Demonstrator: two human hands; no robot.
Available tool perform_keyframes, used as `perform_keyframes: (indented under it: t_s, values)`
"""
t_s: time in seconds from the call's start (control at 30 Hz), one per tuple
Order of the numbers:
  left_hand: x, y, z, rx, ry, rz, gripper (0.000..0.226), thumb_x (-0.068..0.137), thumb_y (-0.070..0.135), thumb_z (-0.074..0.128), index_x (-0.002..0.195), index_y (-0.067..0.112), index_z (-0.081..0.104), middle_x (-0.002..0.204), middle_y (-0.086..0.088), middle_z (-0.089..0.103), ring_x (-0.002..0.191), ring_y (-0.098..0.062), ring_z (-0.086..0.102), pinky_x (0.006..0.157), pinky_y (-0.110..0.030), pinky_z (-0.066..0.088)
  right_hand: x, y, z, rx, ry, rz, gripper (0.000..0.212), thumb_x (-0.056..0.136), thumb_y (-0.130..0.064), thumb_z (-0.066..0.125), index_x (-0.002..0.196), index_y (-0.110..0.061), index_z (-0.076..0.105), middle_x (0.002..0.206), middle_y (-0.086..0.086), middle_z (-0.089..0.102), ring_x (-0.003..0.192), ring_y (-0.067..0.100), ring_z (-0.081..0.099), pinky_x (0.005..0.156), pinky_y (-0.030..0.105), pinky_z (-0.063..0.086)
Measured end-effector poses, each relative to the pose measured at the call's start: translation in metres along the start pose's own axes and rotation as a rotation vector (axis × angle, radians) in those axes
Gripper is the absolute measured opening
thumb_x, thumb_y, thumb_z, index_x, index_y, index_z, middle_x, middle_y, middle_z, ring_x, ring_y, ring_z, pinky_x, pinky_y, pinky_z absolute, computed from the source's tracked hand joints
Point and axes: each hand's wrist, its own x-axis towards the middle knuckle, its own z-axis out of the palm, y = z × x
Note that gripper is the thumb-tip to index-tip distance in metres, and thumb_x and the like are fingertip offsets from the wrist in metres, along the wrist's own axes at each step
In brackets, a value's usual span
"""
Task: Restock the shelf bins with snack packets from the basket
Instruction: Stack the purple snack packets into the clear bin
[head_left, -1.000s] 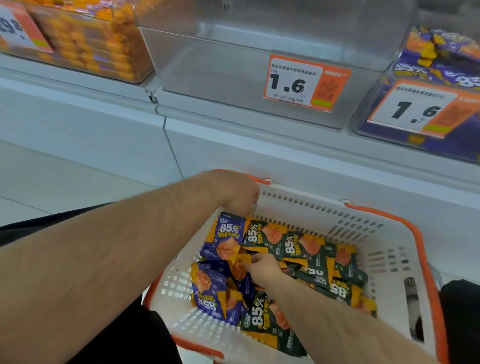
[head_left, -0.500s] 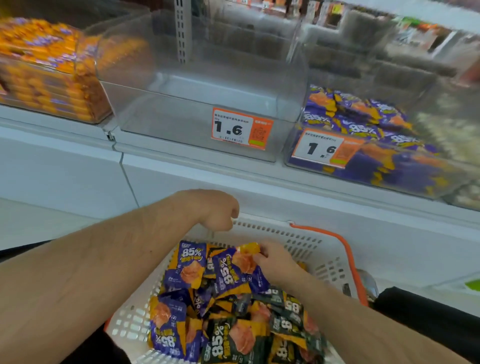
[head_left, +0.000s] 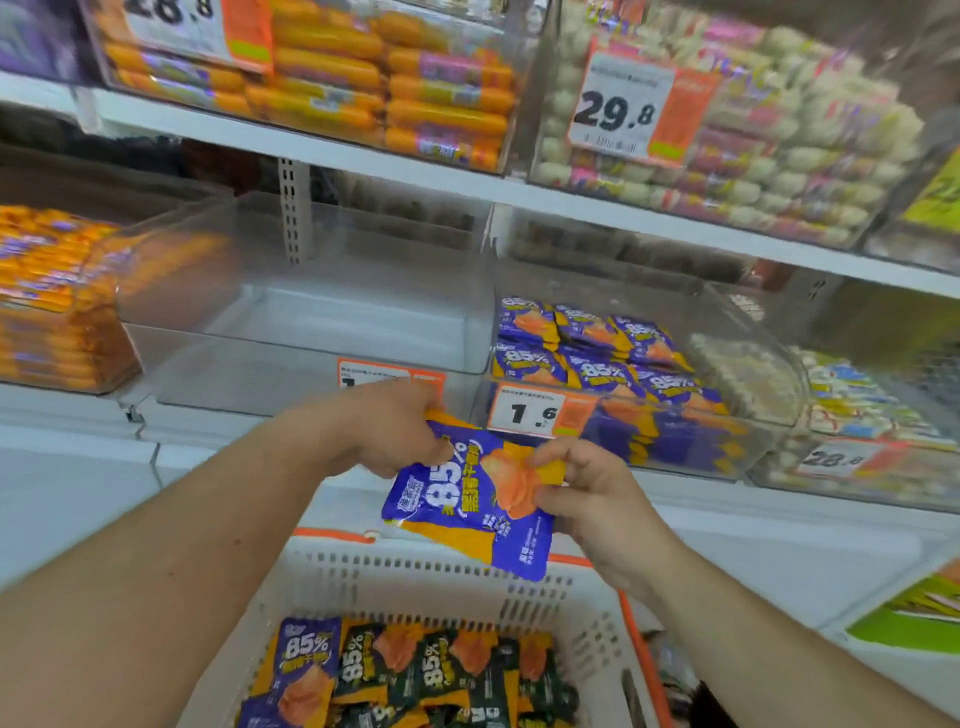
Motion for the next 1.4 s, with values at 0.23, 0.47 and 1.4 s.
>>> perform_keyframes:
  t_s: [0.23, 0.47, 1.4]
  values:
    - [0.015, 0.034, 0.014, -0.783, 0.559, 0.202, 0.020, 0.096, 0.024, 0.057, 0.116, 0.022, 0.053, 0.094, 0.002, 0.070, 0.063, -0.006, 0.061, 0.056, -0.023, 0.047, -0.001, -0.030, -0.017, 0.191, 0.093, -0.033, 0.041, 0.077, 0.017, 0.059, 0.109, -0.007, 0.065, 0.080, 0.009, 0.072, 0.054, 0.019, 0.060, 0.042, 0.025, 0.047]
    - [0.045, 0.030, 0.049, 0.341, 0.771, 0.516, 0.075, 0.079, 0.027, 0.064, 0.146, 0.007, 0.038, 0.156, -0.017, 0.027, 0.139, -0.035, 0.033, 0.109, -0.045, 0.033, 0.048, -0.081, -0.083, 0.135, 0.595, -0.128, 0.041, 0.089, 0.013, 0.045, 0.112, -0.017, 0.062, 0.091, 0.010, 0.070, 0.058, 0.023, 0.060, 0.048, 0.029, 0.049]
    - [0.069, 0.023, 0.073, 0.756, 0.656, 0.263, 0.088, 0.047, 0.023, 0.078, 0.130, 0.003, 0.054, 0.153, -0.024, 0.031, 0.121, -0.039, 0.054, 0.084, -0.046, 0.049, 0.178, -0.062, -0.170, -0.795, 0.830, 0.329, 0.028, 0.088, -0.022, 0.067, 0.105, 0.000, 0.061, 0.081, 0.012, 0.063, 0.073, 0.027, 0.061, 0.060, 0.033, 0.045]
